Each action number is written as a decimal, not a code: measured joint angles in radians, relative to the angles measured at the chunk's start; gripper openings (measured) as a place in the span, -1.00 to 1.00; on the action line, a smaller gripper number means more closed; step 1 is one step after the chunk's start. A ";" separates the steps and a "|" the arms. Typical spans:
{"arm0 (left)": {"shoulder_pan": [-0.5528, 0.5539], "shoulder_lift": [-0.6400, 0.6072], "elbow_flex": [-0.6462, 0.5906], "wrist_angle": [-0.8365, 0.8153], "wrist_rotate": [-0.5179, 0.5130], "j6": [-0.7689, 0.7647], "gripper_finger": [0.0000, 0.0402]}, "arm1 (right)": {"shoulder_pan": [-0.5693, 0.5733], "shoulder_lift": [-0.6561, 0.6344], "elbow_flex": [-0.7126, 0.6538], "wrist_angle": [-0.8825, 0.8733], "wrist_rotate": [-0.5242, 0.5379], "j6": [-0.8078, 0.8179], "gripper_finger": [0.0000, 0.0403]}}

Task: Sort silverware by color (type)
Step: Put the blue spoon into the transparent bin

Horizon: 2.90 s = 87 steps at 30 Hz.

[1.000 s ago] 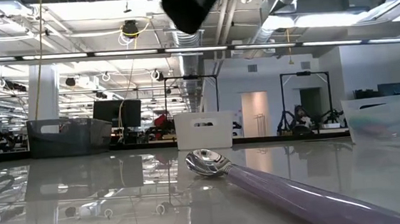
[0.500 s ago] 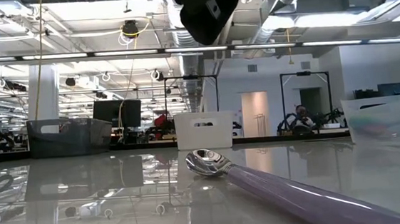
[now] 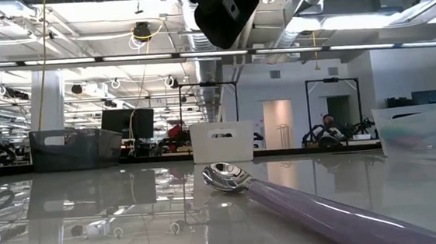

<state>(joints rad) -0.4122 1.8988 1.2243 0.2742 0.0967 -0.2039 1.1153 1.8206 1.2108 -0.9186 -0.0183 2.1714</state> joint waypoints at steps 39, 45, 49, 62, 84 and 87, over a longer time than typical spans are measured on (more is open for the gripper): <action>0.000 -0.001 0.000 -0.066 -0.005 0.015 -0.79 | -0.065 -0.226 -0.055 -0.132 0.357 -0.159 -0.90; 0.000 -0.001 0.000 -0.066 -0.005 0.009 -0.79 | -0.092 -0.345 -0.011 -0.289 0.552 -0.320 -0.90; 0.000 -0.001 0.000 -0.066 -0.005 0.000 -0.79 | -0.180 -0.421 -0.010 -0.482 0.578 -0.402 -0.90; -0.004 -0.001 -0.001 -0.078 0.000 -0.021 -0.79 | -0.581 -0.541 -0.064 -0.597 0.493 -0.910 -0.90; -0.039 -0.001 -0.001 -0.086 -0.034 -0.023 -0.79 | -0.732 -0.540 -0.308 -0.416 0.308 -0.976 -0.84; -0.039 -0.001 -0.001 -0.087 -0.034 -0.024 -0.79 | -0.732 -0.540 -0.308 -0.415 0.305 -0.975 -0.81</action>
<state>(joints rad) -0.4515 1.8977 1.2236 0.1876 0.0624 -0.2276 0.3832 1.2808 0.9028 -1.3338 0.2863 1.1965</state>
